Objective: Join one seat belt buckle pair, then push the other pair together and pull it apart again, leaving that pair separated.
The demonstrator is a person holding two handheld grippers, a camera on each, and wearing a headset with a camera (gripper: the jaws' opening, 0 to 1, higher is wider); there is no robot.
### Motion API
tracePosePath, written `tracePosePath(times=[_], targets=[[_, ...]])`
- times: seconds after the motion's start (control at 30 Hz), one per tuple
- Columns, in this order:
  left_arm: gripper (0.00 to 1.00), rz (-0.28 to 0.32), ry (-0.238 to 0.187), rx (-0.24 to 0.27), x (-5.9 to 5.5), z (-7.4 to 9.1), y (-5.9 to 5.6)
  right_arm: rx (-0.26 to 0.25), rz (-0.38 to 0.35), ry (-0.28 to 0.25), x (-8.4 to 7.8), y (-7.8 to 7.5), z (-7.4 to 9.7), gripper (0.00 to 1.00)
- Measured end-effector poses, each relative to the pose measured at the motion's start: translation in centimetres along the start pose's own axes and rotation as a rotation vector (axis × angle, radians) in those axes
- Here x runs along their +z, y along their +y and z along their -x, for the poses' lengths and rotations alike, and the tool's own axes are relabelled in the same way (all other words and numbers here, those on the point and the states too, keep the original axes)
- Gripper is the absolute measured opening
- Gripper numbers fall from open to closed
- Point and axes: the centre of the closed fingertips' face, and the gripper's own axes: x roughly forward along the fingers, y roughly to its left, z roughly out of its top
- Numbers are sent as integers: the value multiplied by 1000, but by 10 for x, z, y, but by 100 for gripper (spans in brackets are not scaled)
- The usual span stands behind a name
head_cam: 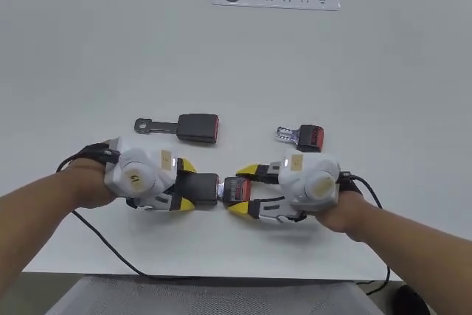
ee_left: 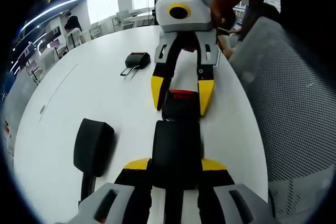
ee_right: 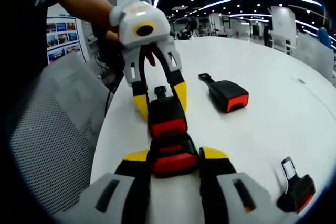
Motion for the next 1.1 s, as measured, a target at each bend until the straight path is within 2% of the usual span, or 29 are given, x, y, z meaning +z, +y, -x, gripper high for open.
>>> tracePosePath(times=[0.17,0.27,0.87,1.1], targets=[[34,-6,-4,-8,2,0,0,-12,1,8,3,-2,-3,36],[34,-1,-2,-3,1,0,0,1,9,3,5,-1,-2,36],[34,-25,3,-15,0,2,-2,-2,57,21,1,1,0,36],[34,-26,-29,-17,-1,4,-2,2,71,14,1,2,1,36]])
